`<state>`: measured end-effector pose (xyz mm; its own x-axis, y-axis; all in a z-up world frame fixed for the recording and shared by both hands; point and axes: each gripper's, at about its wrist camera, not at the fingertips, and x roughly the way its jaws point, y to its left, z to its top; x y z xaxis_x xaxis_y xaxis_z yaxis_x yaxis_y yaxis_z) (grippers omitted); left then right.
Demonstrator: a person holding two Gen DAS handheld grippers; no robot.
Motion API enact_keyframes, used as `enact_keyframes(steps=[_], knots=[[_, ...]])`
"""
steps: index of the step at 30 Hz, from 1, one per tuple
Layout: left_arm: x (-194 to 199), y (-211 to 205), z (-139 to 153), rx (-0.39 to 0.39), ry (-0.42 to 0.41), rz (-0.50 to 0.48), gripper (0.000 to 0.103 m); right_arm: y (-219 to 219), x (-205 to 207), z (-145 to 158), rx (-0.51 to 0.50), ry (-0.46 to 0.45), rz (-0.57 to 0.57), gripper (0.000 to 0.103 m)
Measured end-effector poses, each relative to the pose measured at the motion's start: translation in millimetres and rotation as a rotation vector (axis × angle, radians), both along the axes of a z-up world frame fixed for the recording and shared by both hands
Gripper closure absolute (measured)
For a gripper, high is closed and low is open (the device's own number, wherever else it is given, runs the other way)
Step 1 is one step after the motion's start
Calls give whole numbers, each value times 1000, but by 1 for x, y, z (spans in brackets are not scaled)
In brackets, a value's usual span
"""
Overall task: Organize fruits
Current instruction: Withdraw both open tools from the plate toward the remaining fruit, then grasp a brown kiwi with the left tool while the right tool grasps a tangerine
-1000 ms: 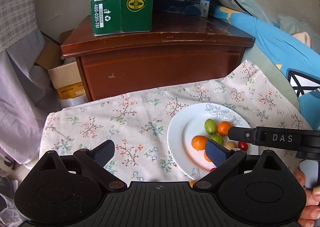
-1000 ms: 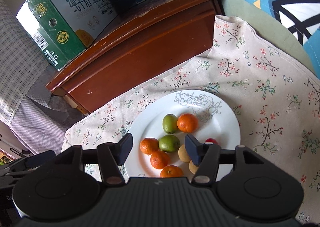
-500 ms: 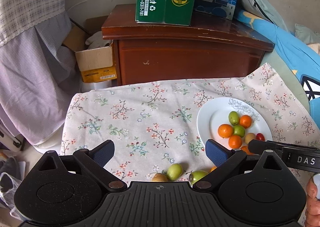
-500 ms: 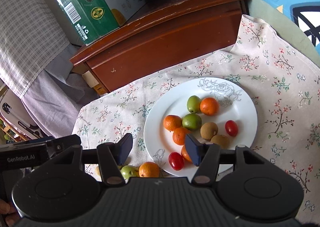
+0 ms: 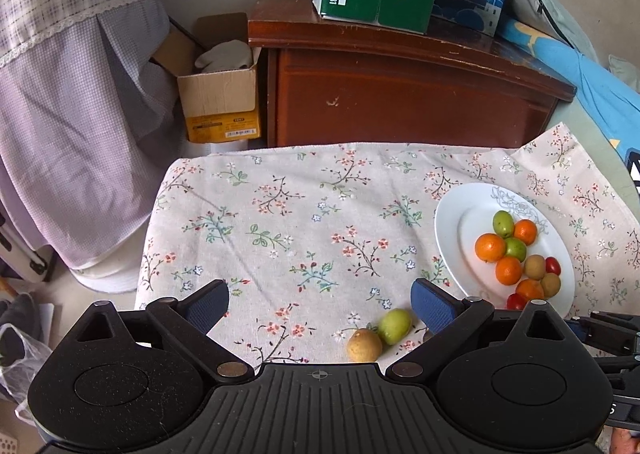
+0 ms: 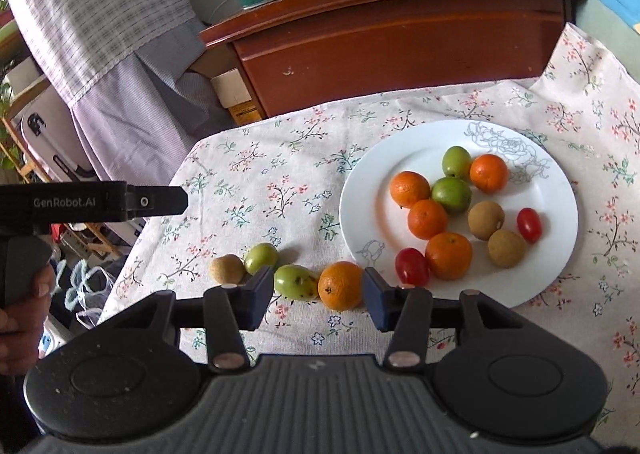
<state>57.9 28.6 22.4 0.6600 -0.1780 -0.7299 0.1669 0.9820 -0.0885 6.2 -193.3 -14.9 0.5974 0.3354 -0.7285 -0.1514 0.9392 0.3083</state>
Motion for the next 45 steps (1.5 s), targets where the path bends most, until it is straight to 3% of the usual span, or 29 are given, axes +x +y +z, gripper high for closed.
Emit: enact_keyframes(steps=[6, 18, 23, 30, 33, 38, 45], knots=[[2, 2, -11, -10, 25, -13, 4, 7, 3, -10, -92, -18, 25, 55], [-3, -5, -34, 2, 60, -76, 5, 28, 2, -23, -269, -66, 116, 68], [-6, -12, -41, 17, 61, -111, 6, 27, 1, -23, -264, -63, 115, 71], [-5, -12, -49, 14, 69, -125, 10, 20, -1, -17, -130, 34, 127, 72], [-5, -15, -52, 30, 62, -140, 17, 19, -4, -17, -84, 69, 135, 72], [-5, -22, -60, 64, 59, -172, 40, 20, -5, -19, -64, 93, 130, 71], [-7, -29, -65, 93, 43, -207, 43, 19, -3, -22, -38, 102, 123, 68]])
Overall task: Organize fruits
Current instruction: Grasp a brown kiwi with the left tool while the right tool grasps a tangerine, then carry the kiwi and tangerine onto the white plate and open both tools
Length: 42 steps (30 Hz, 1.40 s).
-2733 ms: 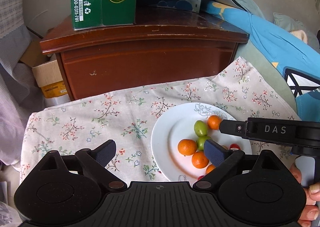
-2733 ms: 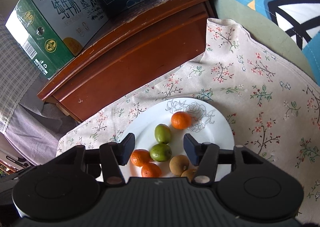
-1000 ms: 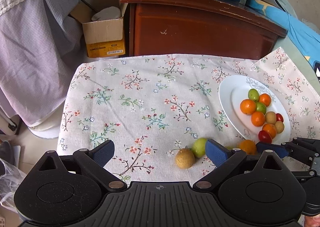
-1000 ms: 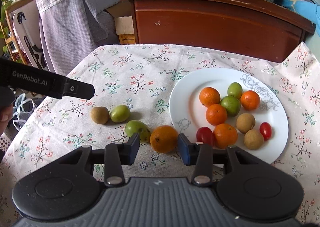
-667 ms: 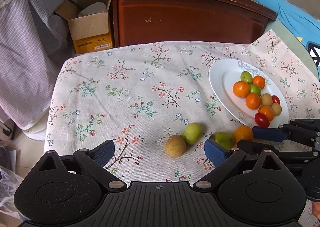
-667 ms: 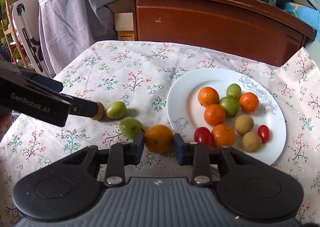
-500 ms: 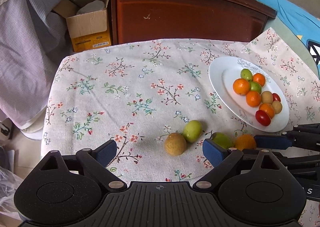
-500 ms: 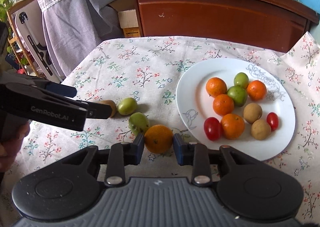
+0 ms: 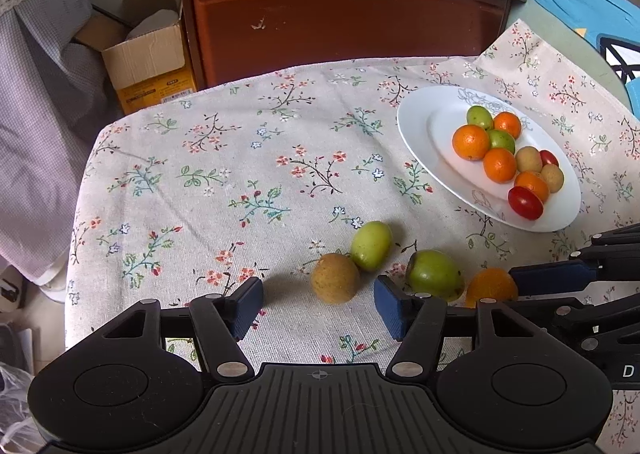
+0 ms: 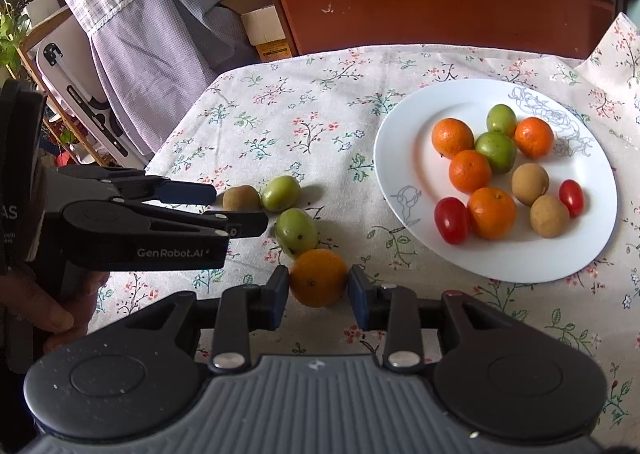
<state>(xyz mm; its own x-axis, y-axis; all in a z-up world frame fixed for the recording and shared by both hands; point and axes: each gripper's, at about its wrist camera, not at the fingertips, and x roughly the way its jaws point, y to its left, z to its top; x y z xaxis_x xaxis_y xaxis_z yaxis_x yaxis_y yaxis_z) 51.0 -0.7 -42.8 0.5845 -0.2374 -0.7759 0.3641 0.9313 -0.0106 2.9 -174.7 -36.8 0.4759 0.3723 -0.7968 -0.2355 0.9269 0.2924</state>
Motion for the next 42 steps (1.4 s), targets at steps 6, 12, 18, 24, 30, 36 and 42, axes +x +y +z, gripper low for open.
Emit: enact_keyframes(steps=[6, 12, 18, 24, 30, 36, 42], knots=[[0, -3, -1, 6, -22, -17, 52, 0, 1, -1, 4, 1, -2, 68], [0, -4, 1, -3, -28, -30, 74, 2, 2, -3, 2, 6, 11, 68], [-2, -5, 3, -9, -15, -21, 80, 4, 2, -2, -7, 2, 15, 70], [-3, 0, 16, -26, -32, 11, 80, 2, 2, 5, 0, -19, 2, 70], [-5, 2, 28, -51, -47, 29, 80, 0, 2, 13, 11, -38, -17, 70], [-9, -3, 41, -68, -74, 27, 80, -3, 1, 24, 14, -70, -30, 70], [-12, -10, 58, -102, -111, 14, 80, -13, 3, 38, 21, -113, -70, 70]])
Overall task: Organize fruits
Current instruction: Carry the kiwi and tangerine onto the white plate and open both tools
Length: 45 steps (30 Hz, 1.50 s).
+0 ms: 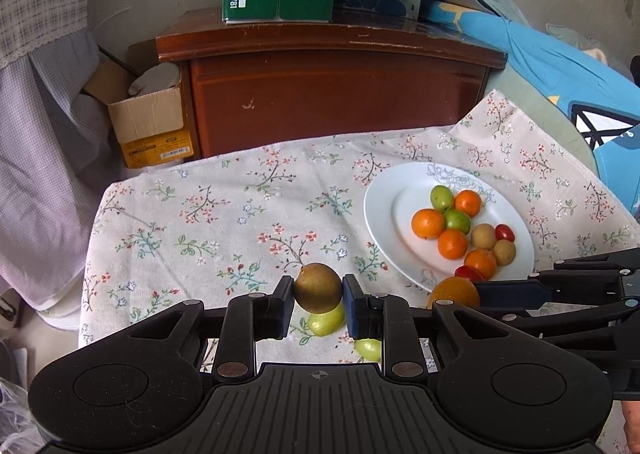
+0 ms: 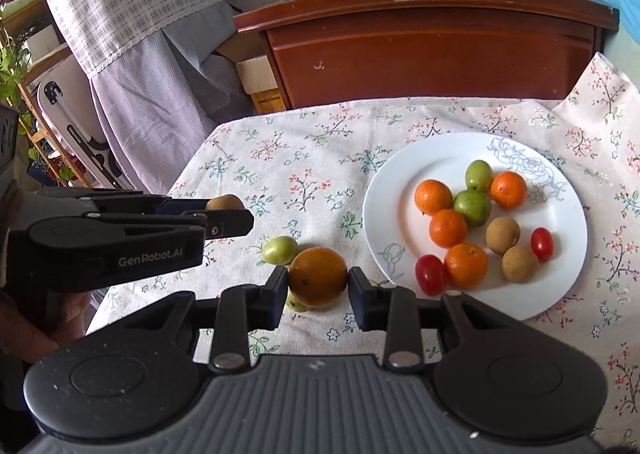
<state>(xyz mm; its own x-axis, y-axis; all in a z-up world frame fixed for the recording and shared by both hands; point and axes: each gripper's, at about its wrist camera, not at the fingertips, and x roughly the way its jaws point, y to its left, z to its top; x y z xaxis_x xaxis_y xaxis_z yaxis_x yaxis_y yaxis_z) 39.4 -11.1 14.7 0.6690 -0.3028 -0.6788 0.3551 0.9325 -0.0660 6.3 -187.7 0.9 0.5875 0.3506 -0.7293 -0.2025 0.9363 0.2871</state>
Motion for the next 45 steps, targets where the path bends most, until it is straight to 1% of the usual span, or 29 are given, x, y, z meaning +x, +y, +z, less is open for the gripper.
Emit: enact_keyframes(steps=[7, 11, 22, 27, 33, 35, 41, 45], knots=[[-1, -10, 13, -28, -32, -7, 80, -17, 4, 16, 19, -45, -55, 70], [-1, -16, 16, -36, -36, -18, 80, -29, 6, 25, 27, -72, -90, 70], [3, -41, 17, -41, -42, -33, 80, -62, 13, 35, 26, -107, -209, 70], [8, -54, 12, -39, -36, -43, 80, -82, 16, 38, 30, -117, -289, 70], [16, -70, 3, -43, -14, -59, 80, -110, 20, 31, 69, -87, -410, 70], [18, -75, 0, -50, -6, -62, 80, -115, 22, 26, 67, -75, -446, 70], [26, -84, -12, -69, 36, -73, 80, -131, 29, 4, 137, -6, -521, 70], [32, -87, -20, -71, 58, -69, 80, -134, 35, -8, 141, 13, -548, 70]])
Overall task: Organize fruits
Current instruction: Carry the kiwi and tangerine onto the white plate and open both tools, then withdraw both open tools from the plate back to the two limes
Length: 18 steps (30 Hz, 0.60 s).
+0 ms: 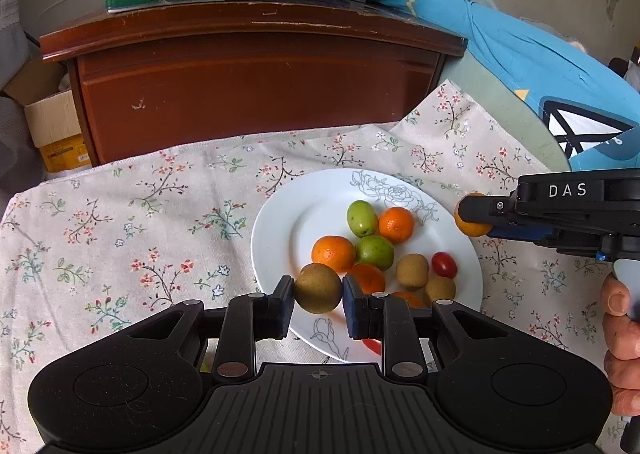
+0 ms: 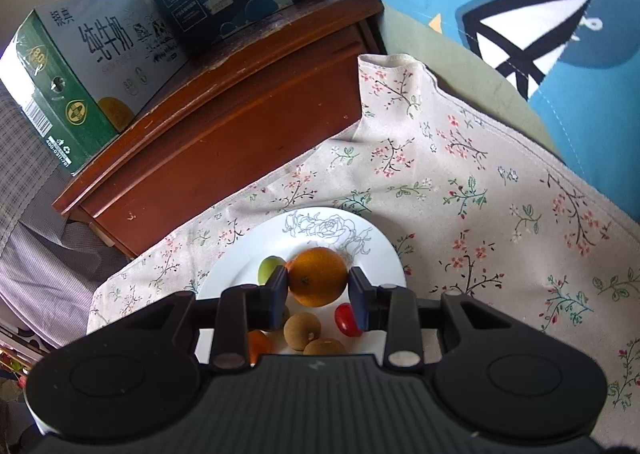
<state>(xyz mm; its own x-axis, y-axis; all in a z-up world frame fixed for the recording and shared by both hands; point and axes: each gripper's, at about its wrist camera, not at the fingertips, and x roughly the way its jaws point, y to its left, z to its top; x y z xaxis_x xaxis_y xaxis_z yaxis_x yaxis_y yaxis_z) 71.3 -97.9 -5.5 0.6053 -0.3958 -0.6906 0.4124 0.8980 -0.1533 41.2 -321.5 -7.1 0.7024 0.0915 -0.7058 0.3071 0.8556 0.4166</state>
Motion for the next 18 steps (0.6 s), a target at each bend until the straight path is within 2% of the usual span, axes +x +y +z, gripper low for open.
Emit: enact_keyframes(steps=[7, 11, 15, 18], knots=[[7, -4, -6, -20, 10, 7, 80, 1, 8, -14, -2, 15, -3, 69], [5, -5, -2, -33, -4, 15, 75, 0, 9, -13, 2, 3, -15, 67], [1, -1, 8, -49, -28, 34, 58, -2, 9, -10, 17, -11, -22, 67], [-1, 4, 17, -52, -50, 62, 39, -2, 8, -8, 20, -18, -19, 67]])
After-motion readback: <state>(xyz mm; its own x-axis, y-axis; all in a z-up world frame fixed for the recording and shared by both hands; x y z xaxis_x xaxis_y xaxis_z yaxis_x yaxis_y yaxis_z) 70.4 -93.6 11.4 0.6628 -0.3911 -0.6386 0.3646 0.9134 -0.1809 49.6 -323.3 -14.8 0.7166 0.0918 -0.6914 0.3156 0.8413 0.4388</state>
